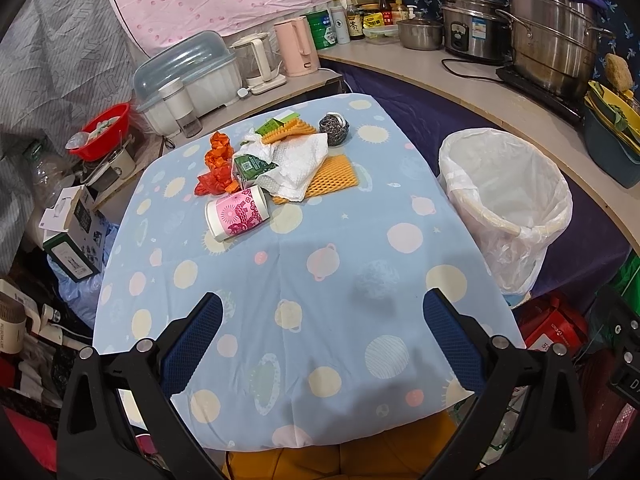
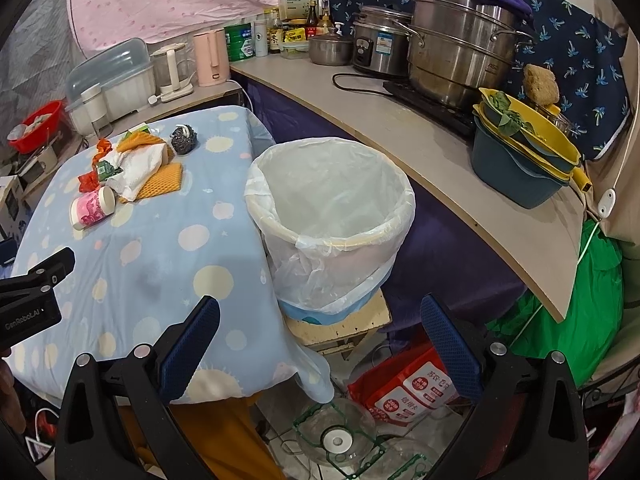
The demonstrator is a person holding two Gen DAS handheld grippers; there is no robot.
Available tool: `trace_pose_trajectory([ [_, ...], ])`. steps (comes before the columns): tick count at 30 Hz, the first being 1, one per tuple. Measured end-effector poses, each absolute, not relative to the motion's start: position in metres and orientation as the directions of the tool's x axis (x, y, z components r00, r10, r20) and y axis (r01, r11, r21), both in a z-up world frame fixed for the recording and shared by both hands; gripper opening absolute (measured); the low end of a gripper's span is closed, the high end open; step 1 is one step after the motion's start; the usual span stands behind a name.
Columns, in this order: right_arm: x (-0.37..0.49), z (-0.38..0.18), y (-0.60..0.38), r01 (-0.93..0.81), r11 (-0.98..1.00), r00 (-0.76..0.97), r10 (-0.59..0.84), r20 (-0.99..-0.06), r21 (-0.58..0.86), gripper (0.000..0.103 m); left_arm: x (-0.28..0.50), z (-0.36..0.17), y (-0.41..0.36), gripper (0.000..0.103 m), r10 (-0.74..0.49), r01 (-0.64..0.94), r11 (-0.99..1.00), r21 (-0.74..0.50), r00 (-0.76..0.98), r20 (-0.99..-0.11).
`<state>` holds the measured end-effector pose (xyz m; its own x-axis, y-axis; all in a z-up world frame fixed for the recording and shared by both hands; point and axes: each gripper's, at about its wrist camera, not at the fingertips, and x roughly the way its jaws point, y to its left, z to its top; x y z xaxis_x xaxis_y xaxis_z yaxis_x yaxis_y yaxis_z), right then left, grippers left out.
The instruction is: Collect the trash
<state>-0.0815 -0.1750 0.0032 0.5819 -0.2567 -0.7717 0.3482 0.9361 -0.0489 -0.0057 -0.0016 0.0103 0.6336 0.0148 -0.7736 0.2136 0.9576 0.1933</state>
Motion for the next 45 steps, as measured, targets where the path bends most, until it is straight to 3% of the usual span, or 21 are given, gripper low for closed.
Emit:
trace_pose_trajectory([
  [45, -0.0793, 0.0042, -0.172, 0.347, 0.936, 0.581, -0.259, -0.772, -0.053, 0.096, -0.0052, 0.0114, 0.0022, 0.096, 0.02, 0.205, 0.959, 0.195, 0.639, -0.769],
])
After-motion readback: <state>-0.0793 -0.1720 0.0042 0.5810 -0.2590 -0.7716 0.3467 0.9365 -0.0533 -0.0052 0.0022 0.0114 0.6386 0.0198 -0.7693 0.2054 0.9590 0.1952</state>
